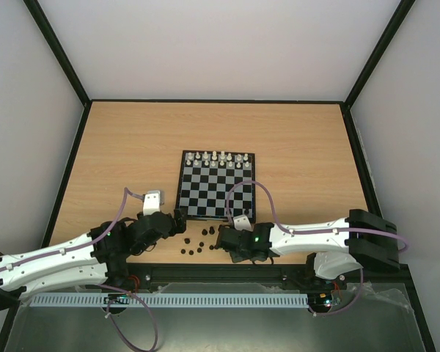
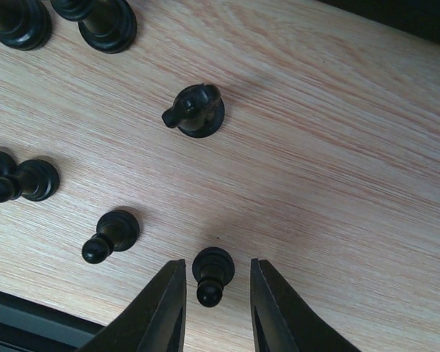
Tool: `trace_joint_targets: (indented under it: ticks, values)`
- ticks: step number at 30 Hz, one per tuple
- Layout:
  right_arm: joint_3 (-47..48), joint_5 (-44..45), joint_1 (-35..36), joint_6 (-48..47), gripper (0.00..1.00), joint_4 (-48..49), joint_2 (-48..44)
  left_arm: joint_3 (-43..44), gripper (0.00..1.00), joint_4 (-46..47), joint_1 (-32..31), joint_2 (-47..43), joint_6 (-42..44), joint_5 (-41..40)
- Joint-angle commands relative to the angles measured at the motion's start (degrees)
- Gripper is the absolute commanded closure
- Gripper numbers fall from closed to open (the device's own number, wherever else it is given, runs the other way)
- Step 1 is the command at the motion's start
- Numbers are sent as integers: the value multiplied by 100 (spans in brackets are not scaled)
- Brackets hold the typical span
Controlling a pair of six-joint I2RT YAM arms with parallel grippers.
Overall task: Set up the chess pieces on the board
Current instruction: Pick up the chess piece at the center of the board.
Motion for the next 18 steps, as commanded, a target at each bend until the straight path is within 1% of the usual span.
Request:
trace_joint_targets:
  ticks: [1, 10, 13, 18]
  values:
    - [-111, 13, -56, -1, 77, -49, 26, -49, 1, -39, 38, -59, -19, -32]
    - [-160, -30, -143, -90, 84, 64, 61, -50, 1, -23, 38, -29, -19, -45]
    - [-131, -27, -183, -134, 92, 81, 60, -54, 1, -17, 38, -21, -9, -56]
    - [5, 25, -286, -211, 94, -144, -10, -45, 1, -15, 39, -21, -14, -45]
